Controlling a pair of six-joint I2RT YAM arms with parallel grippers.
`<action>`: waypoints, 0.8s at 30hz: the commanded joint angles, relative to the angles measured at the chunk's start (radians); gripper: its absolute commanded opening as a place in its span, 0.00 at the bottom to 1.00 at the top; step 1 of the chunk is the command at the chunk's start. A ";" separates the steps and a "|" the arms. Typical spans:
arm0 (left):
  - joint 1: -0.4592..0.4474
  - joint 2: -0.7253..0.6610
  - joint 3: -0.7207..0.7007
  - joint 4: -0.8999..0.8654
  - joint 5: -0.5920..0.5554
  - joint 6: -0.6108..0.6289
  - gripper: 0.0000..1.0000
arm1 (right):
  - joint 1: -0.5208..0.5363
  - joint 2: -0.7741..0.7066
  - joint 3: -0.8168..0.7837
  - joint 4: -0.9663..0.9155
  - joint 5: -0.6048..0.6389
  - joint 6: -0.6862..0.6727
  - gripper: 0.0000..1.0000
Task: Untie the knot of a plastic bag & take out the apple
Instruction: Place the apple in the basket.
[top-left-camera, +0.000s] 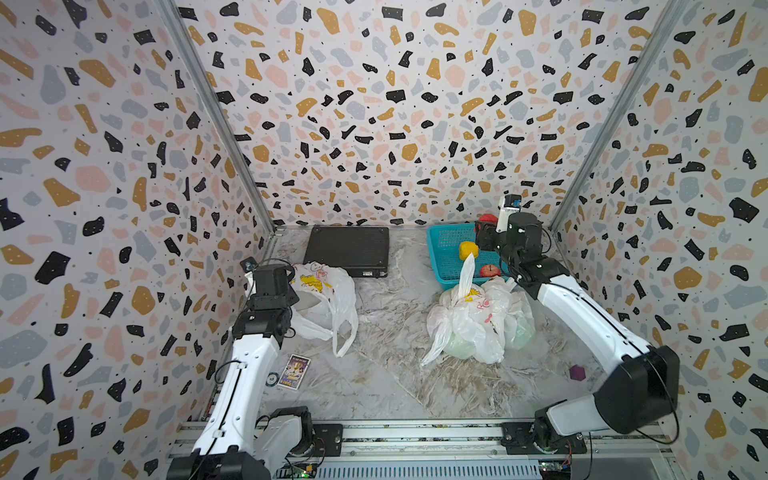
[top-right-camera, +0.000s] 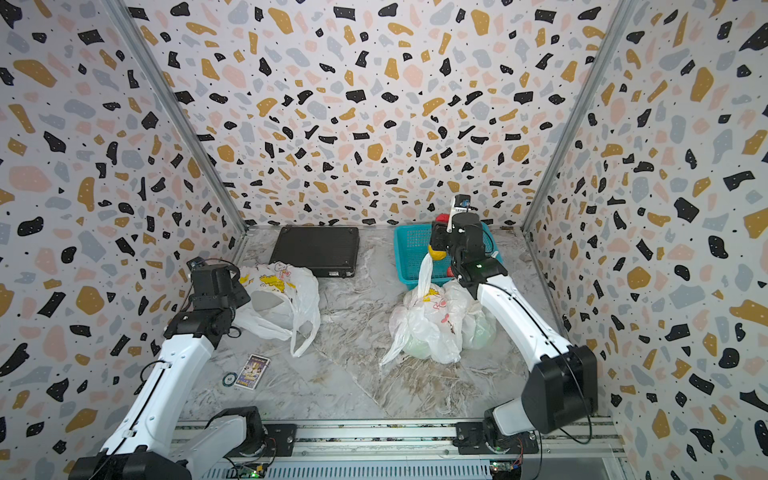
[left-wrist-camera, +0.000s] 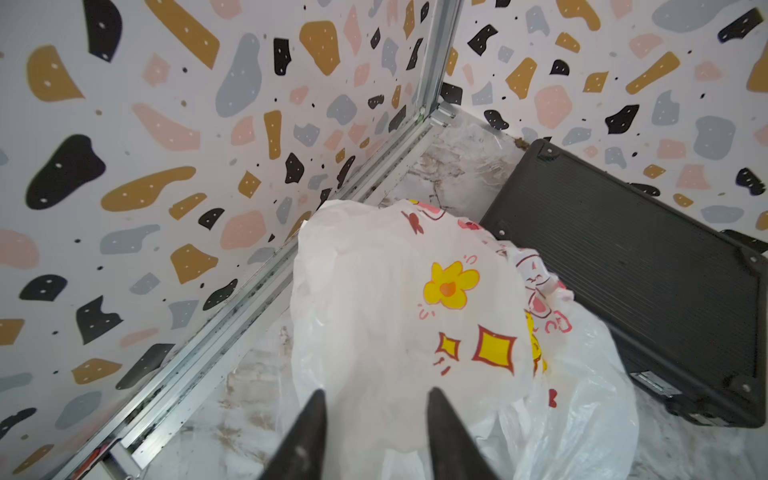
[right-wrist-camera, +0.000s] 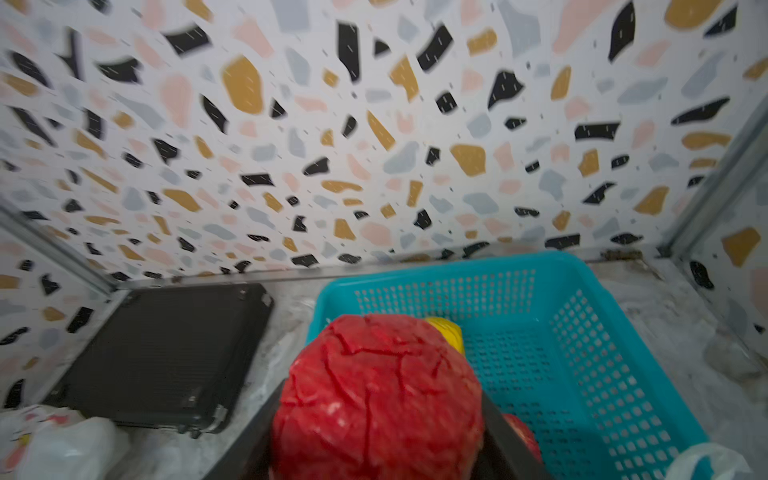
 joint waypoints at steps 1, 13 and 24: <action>0.008 -0.015 0.040 -0.037 0.010 0.015 0.70 | -0.066 0.117 0.061 -0.131 -0.080 0.035 0.07; 0.012 -0.173 0.123 -0.124 0.268 0.045 1.00 | -0.144 0.285 0.323 -0.419 -0.128 -0.086 1.00; -0.159 -0.226 -0.095 0.204 0.846 -0.090 1.00 | 0.101 -0.494 -0.201 -0.572 -0.099 -0.059 0.96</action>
